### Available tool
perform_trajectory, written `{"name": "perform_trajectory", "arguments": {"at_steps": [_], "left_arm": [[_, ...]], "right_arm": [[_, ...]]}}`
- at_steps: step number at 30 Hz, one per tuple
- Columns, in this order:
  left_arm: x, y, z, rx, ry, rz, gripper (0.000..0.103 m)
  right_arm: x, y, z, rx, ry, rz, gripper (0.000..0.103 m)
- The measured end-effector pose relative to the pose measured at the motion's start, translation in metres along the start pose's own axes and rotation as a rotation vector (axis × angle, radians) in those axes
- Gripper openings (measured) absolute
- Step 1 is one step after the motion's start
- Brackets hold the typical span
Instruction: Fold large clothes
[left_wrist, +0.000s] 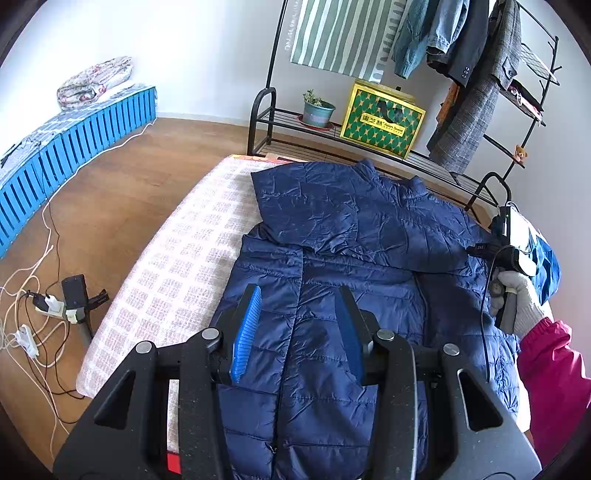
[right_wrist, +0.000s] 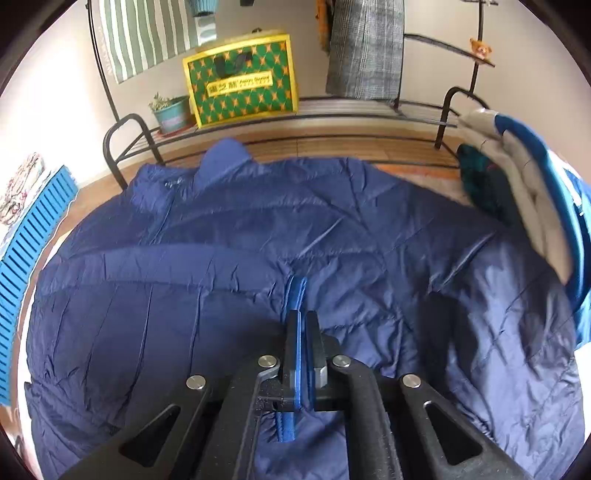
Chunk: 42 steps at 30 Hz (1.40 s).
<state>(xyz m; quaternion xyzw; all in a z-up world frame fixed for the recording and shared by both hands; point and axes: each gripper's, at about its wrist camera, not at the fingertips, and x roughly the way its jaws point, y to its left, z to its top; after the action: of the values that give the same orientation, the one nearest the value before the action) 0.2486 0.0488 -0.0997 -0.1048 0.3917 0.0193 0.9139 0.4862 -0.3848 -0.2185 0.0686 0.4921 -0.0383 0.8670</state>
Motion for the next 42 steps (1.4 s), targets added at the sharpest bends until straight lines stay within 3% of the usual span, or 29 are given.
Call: {"name": "perform_trajectory", "arguments": {"at_steps": [1, 3, 7, 11, 15, 23, 26, 31, 37, 40, 42], "left_arm": [[0.000, -0.001, 0.000, 0.008, -0.006, 0.005, 0.042], [0.000, -0.002, 0.000, 0.014, -0.012, 0.003, 0.042], [-0.004, -0.009, -0.002, 0.052, -0.048, -0.011, 0.042], [-0.007, -0.020, -0.005, 0.103, -0.073, -0.004, 0.042], [-0.009, -0.032, -0.011, 0.149, -0.075, -0.032, 0.042], [-0.019, -0.084, -0.036, 0.248, -0.047, -0.196, 0.042], [-0.024, -0.119, -0.051, 0.287, -0.018, -0.295, 0.042], [-0.029, -0.198, -0.080, 0.364, 0.022, -0.426, 0.043], [-0.018, -0.311, -0.121, 0.442, 0.124, -0.564, 0.043], [-0.011, -0.380, -0.149, 0.523, 0.176, -0.615, 0.043], [-0.006, -0.421, -0.168, 0.575, 0.210, -0.642, 0.043]], "right_arm": [[-0.001, -0.001, -0.001, 0.002, -0.002, -0.003, 0.009], [-0.011, -0.002, -0.005, 0.013, -0.036, -0.005, 0.027], [-0.037, -0.009, -0.011, 0.043, -0.053, 0.064, 0.032], [-0.086, -0.014, -0.022, 0.018, -0.112, 0.079, 0.046], [-0.138, -0.033, -0.044, 0.035, -0.156, 0.114, 0.049], [-0.251, -0.089, -0.128, 0.055, -0.270, 0.032, 0.058], [-0.282, -0.114, -0.159, 0.082, -0.299, -0.003, 0.059], [-0.320, -0.160, -0.199, 0.098, -0.359, -0.138, 0.061], [-0.333, -0.241, -0.229, 0.278, -0.380, -0.137, 0.061], [-0.341, -0.278, -0.244, 0.344, -0.368, -0.084, 0.064], [-0.349, -0.294, -0.252, 0.369, -0.380, -0.128, 0.066]]}}
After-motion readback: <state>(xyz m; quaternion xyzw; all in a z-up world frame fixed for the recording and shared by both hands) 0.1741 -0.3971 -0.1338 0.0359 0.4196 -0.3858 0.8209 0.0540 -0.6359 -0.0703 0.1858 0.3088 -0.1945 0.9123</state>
